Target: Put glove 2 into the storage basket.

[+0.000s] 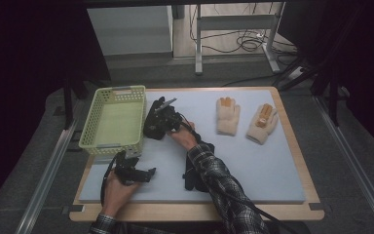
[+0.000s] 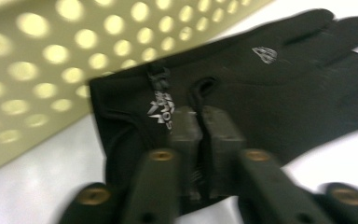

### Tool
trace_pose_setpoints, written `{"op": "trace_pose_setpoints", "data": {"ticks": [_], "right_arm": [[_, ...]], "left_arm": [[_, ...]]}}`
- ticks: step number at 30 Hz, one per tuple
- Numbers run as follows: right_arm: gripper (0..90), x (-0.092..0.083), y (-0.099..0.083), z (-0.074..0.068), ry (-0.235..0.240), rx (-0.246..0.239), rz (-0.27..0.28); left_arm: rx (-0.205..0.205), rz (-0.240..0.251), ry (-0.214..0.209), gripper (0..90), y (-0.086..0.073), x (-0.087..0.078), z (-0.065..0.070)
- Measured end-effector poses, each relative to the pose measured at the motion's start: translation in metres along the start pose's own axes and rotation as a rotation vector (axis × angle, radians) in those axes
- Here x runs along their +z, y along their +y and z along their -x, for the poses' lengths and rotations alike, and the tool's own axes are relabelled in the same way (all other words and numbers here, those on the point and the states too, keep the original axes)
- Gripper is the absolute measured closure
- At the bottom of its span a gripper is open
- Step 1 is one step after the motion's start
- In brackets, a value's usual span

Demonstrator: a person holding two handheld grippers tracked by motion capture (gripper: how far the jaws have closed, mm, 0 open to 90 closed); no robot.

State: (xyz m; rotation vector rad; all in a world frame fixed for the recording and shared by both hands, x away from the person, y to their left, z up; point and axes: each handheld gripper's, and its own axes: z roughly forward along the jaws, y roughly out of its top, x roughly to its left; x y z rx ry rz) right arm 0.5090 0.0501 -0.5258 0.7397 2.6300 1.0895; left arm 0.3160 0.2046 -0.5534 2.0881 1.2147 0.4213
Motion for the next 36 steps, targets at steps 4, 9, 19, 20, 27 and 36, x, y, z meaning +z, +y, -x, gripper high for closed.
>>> {"op": "trace_pose_setpoints", "data": {"ticks": [4, 9, 19, 20, 27, 36], "right_arm": [[87.6, -0.005, -0.001, 0.000, -0.006, 0.012, 0.001], [87.7, -0.036, -0.001, -0.003, 0.017, 0.005, 0.027], [59.2, -0.062, -0.014, -0.001, 0.017, -0.016, 0.016], [57.0, -0.057, -0.013, 0.002, 0.012, -0.013, 0.020], [39.5, -0.015, -0.017, 0.005, 0.000, -0.028, -0.003], [74.7, -0.011, -0.020, 0.002, -0.013, -0.038, -0.016]], "left_arm": [[-0.001, 0.000, 0.000, 2.1, 0.000, 0.000, 0.000], [0.006, -0.005, 0.001, 2.1, 0.000, 0.000, 0.000], [0.005, -0.005, 0.000, 2.1, 0.000, 0.000, 0.000], [0.005, -0.005, 0.000, 2.2, 0.000, 0.000, 0.000], [0.004, -0.004, 0.000, 2.1, 0.000, 0.000, 0.000], [0.005, -0.005, 0.000, 2.1, 0.000, 0.000, 0.000]]}}
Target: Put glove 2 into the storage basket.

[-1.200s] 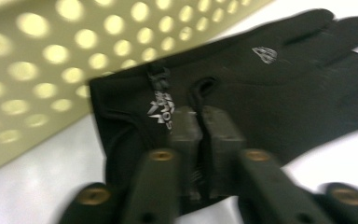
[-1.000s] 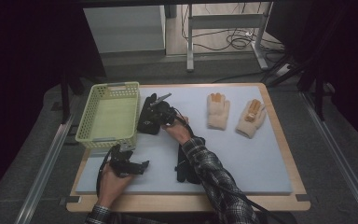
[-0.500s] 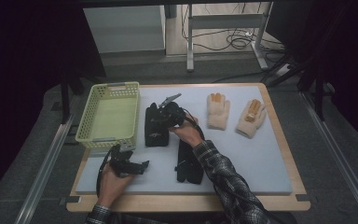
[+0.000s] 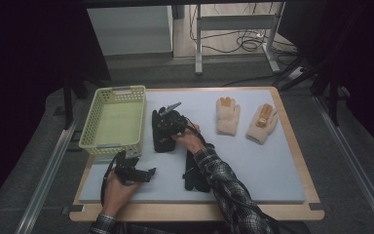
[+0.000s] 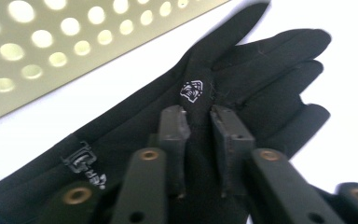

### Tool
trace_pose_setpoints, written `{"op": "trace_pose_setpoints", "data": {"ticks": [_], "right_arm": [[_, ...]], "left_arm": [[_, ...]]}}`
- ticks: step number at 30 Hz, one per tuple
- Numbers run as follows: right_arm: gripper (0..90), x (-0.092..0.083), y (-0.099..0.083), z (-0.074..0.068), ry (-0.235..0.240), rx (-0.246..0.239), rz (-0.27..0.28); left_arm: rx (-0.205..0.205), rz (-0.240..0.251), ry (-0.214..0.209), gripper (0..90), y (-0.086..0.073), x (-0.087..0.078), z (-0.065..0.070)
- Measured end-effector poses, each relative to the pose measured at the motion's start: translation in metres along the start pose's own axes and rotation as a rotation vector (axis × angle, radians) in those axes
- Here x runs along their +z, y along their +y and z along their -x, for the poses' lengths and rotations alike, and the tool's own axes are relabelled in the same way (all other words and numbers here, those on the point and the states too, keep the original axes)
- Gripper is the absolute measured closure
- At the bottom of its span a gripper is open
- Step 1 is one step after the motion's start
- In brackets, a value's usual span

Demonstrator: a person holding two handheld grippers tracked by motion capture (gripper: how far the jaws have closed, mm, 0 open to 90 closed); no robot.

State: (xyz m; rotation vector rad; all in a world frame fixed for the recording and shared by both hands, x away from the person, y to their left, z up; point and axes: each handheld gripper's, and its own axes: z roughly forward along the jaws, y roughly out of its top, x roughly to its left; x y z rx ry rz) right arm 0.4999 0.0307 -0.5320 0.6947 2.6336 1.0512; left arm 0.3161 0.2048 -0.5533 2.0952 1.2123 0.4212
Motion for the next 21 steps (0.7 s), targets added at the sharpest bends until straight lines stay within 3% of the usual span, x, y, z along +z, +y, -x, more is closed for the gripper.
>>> {"op": "trace_pose_setpoints", "data": {"ticks": [8, 15, 21], "right_arm": [[79.9, -0.008, 0.001, -0.004, -0.007, 0.008, 0.001], [79.7, -0.039, 0.003, -0.004, 0.009, 0.019, 0.058], [79.7, -0.066, 0.002, -0.013, 0.020, 0.014, 0.087]], "left_arm": [[0.000, 0.000, -0.001, 2.1, 0.000, 0.000, 0.000], [-0.001, 0.001, -0.001, 2.1, 0.000, 0.000, 0.000], [-0.005, 0.005, 0.000, 2.1, 0.000, 0.000, 0.000]]}}
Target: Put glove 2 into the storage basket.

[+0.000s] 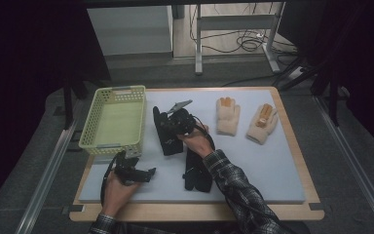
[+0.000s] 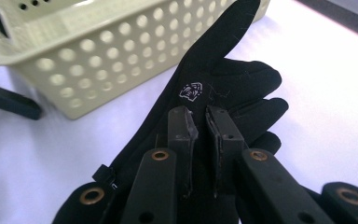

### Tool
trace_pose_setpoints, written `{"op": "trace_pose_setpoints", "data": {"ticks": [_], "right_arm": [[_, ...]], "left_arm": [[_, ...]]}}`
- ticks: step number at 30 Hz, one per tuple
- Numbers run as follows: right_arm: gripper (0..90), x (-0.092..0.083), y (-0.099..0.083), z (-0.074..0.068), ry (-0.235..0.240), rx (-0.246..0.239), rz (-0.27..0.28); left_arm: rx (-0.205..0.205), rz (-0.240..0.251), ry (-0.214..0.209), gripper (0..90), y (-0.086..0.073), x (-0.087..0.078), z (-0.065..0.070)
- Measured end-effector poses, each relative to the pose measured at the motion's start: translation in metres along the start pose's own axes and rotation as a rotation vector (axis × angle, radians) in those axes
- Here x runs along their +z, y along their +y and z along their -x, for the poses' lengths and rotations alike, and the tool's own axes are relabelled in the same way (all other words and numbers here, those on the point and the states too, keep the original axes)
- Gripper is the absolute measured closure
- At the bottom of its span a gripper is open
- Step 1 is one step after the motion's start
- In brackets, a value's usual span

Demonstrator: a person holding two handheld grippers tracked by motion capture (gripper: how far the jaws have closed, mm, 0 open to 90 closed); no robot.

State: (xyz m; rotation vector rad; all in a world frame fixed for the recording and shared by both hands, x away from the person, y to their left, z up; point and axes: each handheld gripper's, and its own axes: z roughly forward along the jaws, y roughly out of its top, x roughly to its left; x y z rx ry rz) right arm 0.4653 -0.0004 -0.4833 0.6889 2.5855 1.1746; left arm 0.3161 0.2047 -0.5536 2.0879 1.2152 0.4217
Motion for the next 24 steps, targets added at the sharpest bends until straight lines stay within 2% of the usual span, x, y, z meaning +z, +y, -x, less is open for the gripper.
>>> {"op": "trace_pose_setpoints", "data": {"ticks": [6, 11, 17, 24], "right_arm": [[79.5, -0.032, 0.000, -0.006, 0.011, 0.004, 0.034], [79.3, -0.058, -0.009, -0.011, 0.017, 0.019, 0.053], [79.2, -0.085, -0.024, -0.019, 0.000, 0.021, 0.053], [79.0, -0.111, -0.047, -0.031, -0.014, 0.060, 0.056]], "left_arm": [[0.000, 0.001, -0.001, 2.1, 0.000, 0.000, 0.000], [0.003, 0.001, 0.000, 2.2, 0.000, 0.000, 0.000], [-0.002, 0.004, 0.001, 2.2, 0.000, 0.000, 0.000], [-0.004, 0.004, 0.001, 2.2, 0.000, 0.000, 0.000]]}}
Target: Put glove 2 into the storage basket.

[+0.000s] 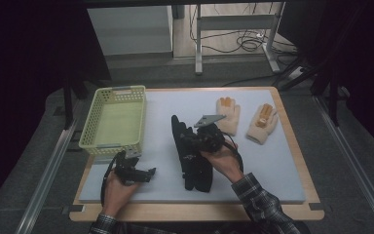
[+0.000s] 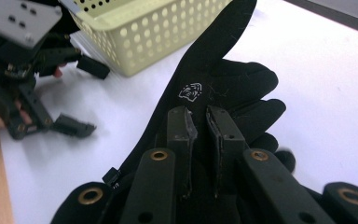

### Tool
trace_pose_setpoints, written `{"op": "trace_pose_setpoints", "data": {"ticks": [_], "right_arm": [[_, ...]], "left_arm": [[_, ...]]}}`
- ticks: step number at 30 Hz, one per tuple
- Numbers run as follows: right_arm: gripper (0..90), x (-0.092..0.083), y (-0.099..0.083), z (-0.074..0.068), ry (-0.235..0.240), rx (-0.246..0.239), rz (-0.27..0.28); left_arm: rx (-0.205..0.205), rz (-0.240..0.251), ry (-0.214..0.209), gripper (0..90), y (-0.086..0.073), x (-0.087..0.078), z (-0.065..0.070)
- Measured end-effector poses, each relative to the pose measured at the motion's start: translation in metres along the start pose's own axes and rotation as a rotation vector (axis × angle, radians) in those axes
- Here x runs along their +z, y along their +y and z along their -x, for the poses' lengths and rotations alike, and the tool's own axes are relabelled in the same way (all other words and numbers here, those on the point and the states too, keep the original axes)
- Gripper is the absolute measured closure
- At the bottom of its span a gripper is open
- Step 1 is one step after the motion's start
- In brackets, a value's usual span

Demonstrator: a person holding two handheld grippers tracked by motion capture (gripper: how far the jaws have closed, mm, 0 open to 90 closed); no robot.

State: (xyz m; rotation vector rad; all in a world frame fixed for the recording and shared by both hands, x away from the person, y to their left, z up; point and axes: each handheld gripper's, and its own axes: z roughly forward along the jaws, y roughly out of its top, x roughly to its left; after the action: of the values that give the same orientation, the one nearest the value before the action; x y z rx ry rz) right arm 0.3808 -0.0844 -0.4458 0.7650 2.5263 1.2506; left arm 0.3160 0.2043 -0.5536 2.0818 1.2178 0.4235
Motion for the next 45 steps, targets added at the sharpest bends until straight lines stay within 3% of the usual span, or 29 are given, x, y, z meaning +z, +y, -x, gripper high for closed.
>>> {"op": "trace_pose_setpoints", "data": {"ticks": [7, 13, 15, 18, 22, 26, 29, 32, 36, 38, 42, 45], "right_arm": [[79.0, -0.016, -0.026, -0.010, -0.023, 0.034, 0.004], [77.2, -0.004, -0.057, -0.010, -0.066, 0.050, -0.033], [68.5, 0.001, -0.067, -0.007, -0.063, 0.055, -0.050], [48.2, 0.007, -0.075, -0.007, -0.074, 0.033, -0.082], [39.8, -0.001, -0.073, -0.009, -0.086, 0.008, -0.077], [43.2, -0.021, -0.071, -0.007, -0.089, 0.009, -0.056], [53.6, -0.034, -0.075, -0.005, -0.076, 0.029, -0.055], [63.1, -0.038, -0.078, -0.002, -0.089, 0.016, -0.064], [63.7, -0.027, -0.071, 0.004, -0.064, 0.017, -0.050], [59.2, -0.016, -0.065, 0.005, -0.059, 0.007, -0.050], [56.0, 0.013, -0.054, 0.012, -0.138, -0.047, -0.062], [53.7, 0.030, -0.050, 0.030, -0.135, 0.027, -0.073]], "left_arm": [[-0.002, 0.001, 0.000, 2.2, 0.000, 0.000, 0.000], [-0.001, 0.002, 0.001, 2.2, 0.000, 0.000, 0.000], [-0.001, 0.002, 0.001, 2.2, 0.000, 0.000, 0.000], [-0.002, 0.001, 0.001, 2.2, 0.000, 0.000, 0.000], [0.003, -0.001, 0.000, 2.2, 0.000, 0.000, 0.000], [0.003, -0.001, 0.000, 2.2, 0.000, 0.000, 0.000], [0.003, -0.001, 0.000, 2.2, 0.000, 0.000, 0.000], [0.003, -0.001, 0.000, 2.3, 0.000, 0.000, 0.000], [-0.002, 0.004, 0.001, 2.3, 0.000, 0.000, 0.000], [-0.002, 0.003, 0.001, 2.3, 0.000, 0.000, 0.000], [0.006, -0.001, 0.001, 2.3, 0.000, 0.000, 0.000], [0.003, -0.003, 0.000, 2.3, 0.000, 0.000, 0.000]]}}
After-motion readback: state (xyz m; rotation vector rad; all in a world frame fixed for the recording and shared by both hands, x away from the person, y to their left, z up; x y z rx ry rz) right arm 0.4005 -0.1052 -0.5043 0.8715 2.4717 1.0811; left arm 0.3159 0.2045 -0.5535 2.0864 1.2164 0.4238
